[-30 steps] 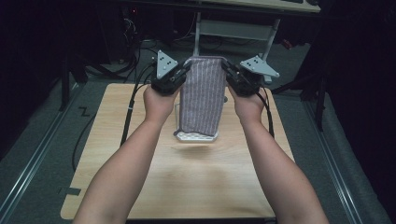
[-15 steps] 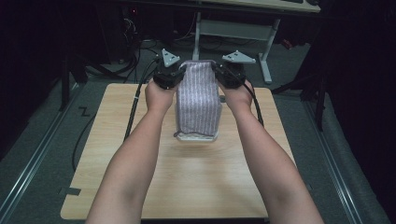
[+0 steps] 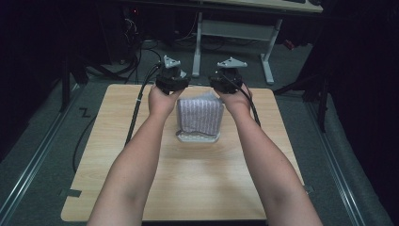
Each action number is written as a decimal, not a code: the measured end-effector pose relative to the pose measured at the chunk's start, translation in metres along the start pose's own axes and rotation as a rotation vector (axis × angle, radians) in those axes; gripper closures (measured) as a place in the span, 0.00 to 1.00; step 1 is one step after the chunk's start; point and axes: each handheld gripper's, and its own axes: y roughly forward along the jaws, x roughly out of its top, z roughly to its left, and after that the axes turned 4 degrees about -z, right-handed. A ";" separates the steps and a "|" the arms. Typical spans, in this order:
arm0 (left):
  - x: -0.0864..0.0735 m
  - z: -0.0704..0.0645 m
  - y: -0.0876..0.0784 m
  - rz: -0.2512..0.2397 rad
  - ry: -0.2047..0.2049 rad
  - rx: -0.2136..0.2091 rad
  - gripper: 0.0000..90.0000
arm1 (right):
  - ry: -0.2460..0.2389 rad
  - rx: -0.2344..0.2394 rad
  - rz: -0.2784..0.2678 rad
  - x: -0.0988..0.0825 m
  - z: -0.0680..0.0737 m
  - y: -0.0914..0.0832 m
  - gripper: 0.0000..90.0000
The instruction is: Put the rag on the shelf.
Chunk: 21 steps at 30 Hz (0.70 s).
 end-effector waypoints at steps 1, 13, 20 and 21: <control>0.001 0.000 -0.001 -0.005 -0.004 -0.005 0.56 | 0.006 0.009 -0.001 0.000 0.001 0.000 0.58; -0.001 -0.006 -0.024 -0.033 0.004 -0.004 0.49 | 0.014 0.053 -0.016 0.002 0.002 -0.014 0.52; -0.007 -0.008 -0.044 -0.062 -0.015 -0.026 0.41 | 0.027 0.067 -0.072 0.002 0.007 -0.040 0.52; -0.008 -0.008 -0.048 -0.061 -0.019 -0.029 0.41 | 0.023 0.066 -0.073 0.002 0.008 -0.043 0.52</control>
